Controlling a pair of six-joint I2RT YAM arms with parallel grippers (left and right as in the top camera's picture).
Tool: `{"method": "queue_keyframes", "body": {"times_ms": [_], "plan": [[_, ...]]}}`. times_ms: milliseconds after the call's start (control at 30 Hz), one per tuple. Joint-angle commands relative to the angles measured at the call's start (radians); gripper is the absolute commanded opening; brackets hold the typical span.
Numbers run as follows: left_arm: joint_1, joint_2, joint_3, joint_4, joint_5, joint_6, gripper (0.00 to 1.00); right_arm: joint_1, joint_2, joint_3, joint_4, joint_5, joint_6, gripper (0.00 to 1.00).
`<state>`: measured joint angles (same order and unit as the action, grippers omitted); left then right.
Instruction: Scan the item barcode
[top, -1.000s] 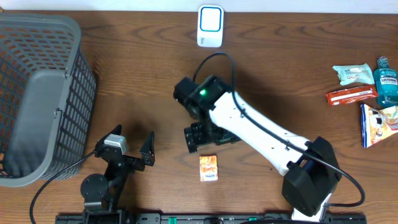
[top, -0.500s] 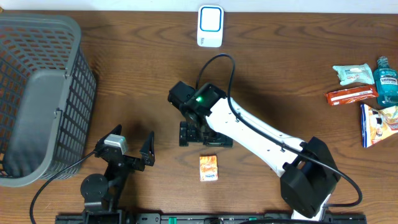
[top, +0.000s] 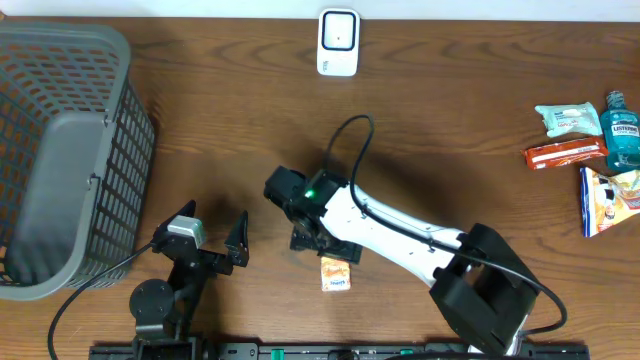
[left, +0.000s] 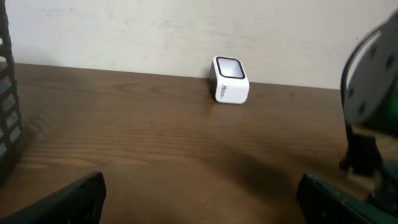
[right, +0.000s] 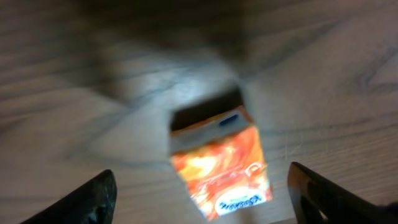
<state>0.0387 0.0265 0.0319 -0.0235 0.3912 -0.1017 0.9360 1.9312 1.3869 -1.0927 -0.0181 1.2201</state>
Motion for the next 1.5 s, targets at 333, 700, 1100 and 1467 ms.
{"method": "queue_keyframes", "body": {"times_ms": [333, 700, 1100, 1467], "plan": [[0.001, -0.003, -0.028, -0.016, 0.016, -0.001, 0.98, 0.008, 0.006, -0.138, 0.212, -0.043, 0.048, 0.68], [0.001, -0.003, -0.028, -0.016, 0.017, -0.001, 0.98, -0.014, 0.006, -0.144, 0.206, 0.042, 0.051, 0.04], [0.001, -0.003, -0.028, -0.016, 0.016, -0.001, 0.98, -0.257, 0.004, -0.143, -0.023, 0.066, 0.446, 0.02], [0.001, -0.003, -0.028, -0.016, 0.016, -0.001, 0.98, -0.61, 0.004, -0.143, -0.081, -0.324, 0.604, 0.1]]}}
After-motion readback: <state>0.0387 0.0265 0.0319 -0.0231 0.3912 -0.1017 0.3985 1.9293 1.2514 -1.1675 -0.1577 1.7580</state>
